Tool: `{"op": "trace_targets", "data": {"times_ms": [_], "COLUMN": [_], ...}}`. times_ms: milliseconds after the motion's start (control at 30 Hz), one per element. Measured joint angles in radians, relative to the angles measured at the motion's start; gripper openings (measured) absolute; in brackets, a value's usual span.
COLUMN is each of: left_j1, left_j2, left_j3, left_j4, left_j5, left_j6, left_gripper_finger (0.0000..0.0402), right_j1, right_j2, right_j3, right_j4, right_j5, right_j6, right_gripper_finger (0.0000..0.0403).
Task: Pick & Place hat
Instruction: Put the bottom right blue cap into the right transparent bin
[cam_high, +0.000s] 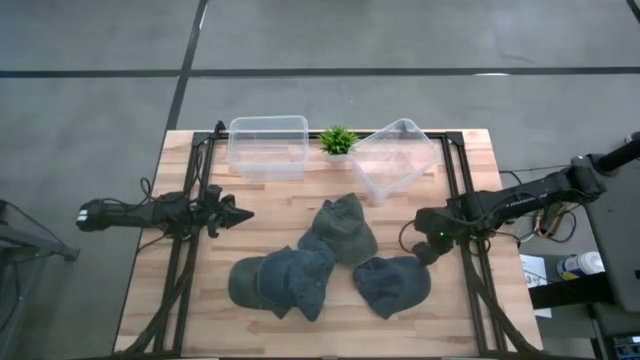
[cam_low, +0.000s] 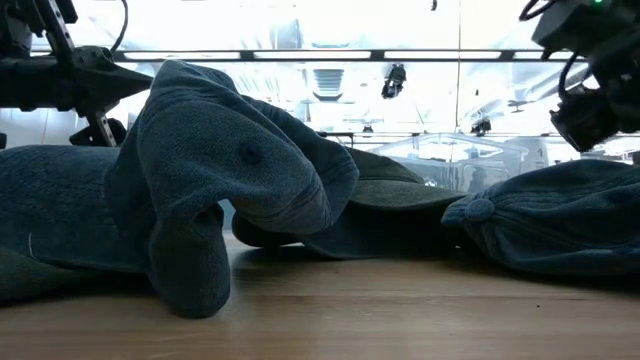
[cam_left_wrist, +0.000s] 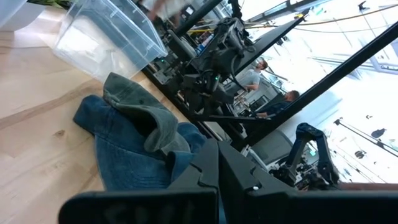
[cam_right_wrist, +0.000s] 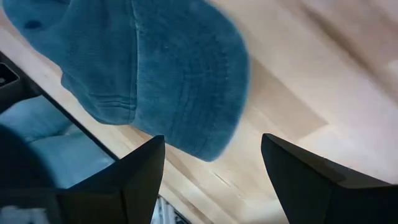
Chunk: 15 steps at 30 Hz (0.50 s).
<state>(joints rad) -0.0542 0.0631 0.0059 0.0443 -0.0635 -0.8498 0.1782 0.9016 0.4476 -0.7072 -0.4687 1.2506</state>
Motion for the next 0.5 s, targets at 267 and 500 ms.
{"op": "trace_targets", "data": {"times_ms": [267, 500], "left_j1": [0.0, 0.0], "left_j2": [0.0, 0.0], "left_j3": [0.0, 0.0], "left_j4": [0.0, 0.001], "left_j5": [0.0, 0.0], "left_j6": [-0.017, -0.025], "left_gripper_finger": [0.0, 0.0], "right_j1": [0.114, 0.17], "right_j2": [-0.059, -0.077], "right_j3": [-0.119, -0.26], "right_j4": [0.194, 0.517], "right_j5": [0.029, 0.131], "right_j6": [0.175, 0.296], "right_gripper_finger": [0.026, 0.026]}}
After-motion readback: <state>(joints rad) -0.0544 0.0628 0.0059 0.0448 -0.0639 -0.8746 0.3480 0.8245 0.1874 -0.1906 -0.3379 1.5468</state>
